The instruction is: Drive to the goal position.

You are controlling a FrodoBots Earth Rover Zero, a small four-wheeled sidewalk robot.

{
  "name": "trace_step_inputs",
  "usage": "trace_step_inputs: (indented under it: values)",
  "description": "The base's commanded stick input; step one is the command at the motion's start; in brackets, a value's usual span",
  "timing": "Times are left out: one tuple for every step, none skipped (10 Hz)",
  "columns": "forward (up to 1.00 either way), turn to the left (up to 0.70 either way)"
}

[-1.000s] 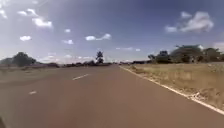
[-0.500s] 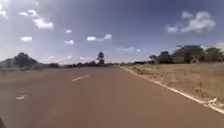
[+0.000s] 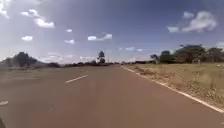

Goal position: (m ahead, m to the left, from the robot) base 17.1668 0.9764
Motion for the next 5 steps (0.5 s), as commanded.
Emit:
trace_step_inputs:
  values:
    - [0.85, 0.0]
    - [0.85, 0.0]
    - [0.85, 0.0]
    - [0.85, 0.0]
    - [0.85, 0.0]
